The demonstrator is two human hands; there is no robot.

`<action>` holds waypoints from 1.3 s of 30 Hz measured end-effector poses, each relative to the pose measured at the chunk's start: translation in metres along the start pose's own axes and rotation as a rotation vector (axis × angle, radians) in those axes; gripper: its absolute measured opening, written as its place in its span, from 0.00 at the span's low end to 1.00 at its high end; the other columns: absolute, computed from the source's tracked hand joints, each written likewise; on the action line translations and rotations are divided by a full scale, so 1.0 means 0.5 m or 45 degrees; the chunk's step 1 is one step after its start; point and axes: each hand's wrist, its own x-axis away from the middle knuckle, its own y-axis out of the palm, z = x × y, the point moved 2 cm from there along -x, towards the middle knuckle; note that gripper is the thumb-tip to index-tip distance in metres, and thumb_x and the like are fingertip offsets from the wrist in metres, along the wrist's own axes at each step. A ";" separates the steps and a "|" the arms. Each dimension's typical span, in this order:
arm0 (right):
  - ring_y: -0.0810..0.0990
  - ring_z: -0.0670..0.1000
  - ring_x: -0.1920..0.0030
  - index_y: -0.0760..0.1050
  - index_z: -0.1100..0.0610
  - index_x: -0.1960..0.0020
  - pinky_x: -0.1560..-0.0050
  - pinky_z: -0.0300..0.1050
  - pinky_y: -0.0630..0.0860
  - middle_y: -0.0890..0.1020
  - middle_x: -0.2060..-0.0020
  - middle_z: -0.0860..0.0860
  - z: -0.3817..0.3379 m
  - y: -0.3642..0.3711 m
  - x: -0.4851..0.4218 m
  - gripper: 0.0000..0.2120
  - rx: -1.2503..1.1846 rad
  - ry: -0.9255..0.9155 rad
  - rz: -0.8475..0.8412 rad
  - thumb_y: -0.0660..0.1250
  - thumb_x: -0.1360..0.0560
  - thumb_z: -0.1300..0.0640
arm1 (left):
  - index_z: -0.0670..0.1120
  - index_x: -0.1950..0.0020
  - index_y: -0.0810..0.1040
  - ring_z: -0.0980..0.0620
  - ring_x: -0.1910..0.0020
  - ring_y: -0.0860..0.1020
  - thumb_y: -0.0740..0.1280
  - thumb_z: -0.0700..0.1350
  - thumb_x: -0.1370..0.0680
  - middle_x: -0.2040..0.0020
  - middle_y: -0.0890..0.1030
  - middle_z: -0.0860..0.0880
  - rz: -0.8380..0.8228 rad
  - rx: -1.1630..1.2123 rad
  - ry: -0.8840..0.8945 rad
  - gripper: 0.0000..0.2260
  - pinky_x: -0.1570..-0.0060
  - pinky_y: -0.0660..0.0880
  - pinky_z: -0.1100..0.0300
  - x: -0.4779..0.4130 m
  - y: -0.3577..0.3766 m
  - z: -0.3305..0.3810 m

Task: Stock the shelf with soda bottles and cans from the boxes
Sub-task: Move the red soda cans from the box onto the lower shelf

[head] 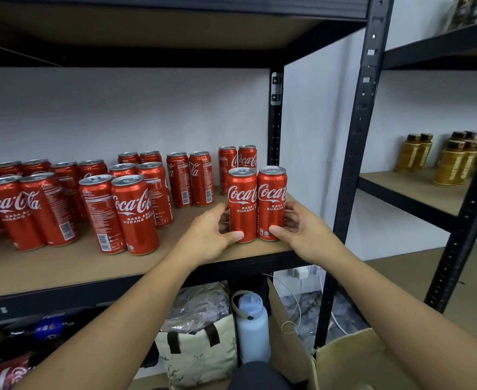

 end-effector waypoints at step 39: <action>0.79 0.49 0.42 0.72 0.48 0.29 0.46 0.44 0.76 0.80 0.37 0.46 -0.479 0.197 -0.149 0.30 0.803 -0.577 -0.589 0.74 0.27 0.40 | 0.56 0.26 0.69 0.49 0.39 0.76 0.78 0.58 0.29 0.34 0.78 0.53 -0.110 -1.387 -0.211 0.34 0.43 0.75 0.54 0.089 -0.467 0.131</action>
